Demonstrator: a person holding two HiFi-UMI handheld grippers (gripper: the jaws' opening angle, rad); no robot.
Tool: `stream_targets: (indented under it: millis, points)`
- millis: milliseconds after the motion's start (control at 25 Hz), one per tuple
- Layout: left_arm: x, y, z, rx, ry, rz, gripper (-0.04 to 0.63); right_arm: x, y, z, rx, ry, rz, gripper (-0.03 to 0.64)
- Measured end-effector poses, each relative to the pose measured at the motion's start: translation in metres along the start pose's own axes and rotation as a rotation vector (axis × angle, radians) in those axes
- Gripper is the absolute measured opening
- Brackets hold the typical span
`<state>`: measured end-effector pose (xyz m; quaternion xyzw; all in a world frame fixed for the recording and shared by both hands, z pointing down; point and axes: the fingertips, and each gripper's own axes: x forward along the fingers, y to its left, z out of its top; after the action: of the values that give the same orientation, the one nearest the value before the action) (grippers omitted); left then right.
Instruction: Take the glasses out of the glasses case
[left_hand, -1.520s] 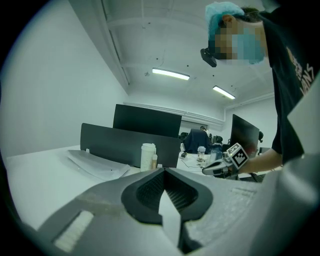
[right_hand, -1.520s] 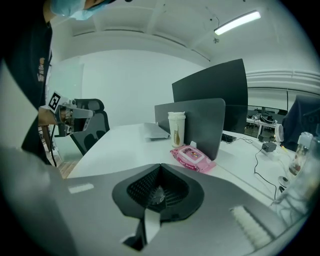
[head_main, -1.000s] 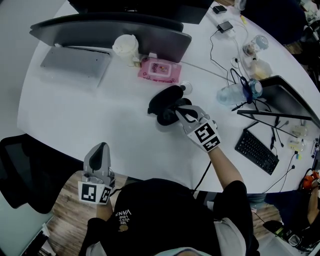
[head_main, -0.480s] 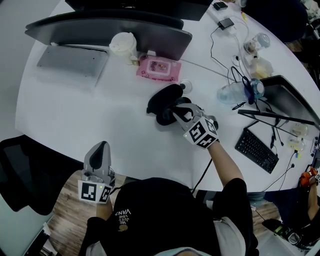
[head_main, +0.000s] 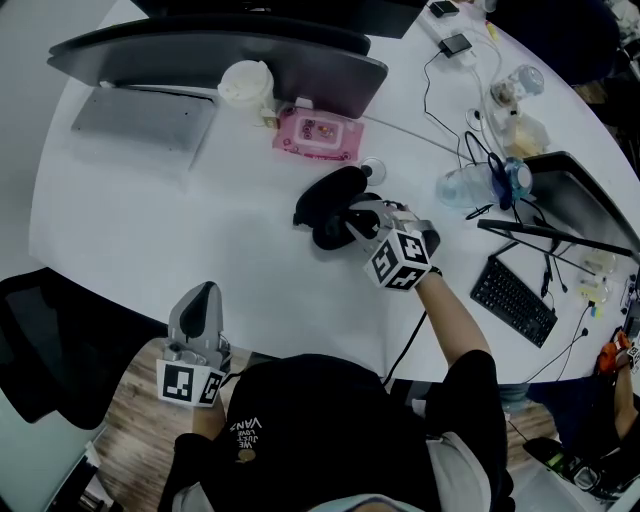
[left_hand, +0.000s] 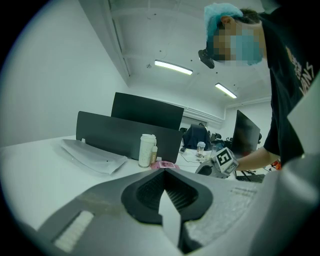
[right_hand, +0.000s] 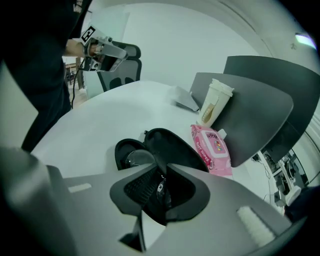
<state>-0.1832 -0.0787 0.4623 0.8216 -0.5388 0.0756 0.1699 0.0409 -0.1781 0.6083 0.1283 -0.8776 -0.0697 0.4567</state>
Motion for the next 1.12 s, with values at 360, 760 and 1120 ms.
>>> stream_targets:
  millis: [360, 760, 1120]
  points:
    - [0.002, 0.002, -0.003, -0.01, 0.006, 0.0, 0.001, 0.011, 0.004, -0.007, -0.126, 0.068, 0.067, 0.044]
    - [0.006, 0.002, -0.005, -0.018, 0.011, -0.006, 0.001, 0.017, 0.009, -0.008, -0.24, 0.095, 0.133, 0.02]
    - [0.008, 0.001, -0.004, -0.021, 0.011, -0.017, 0.0, 0.014, 0.013, -0.01, -0.293, 0.135, 0.159, -0.003]
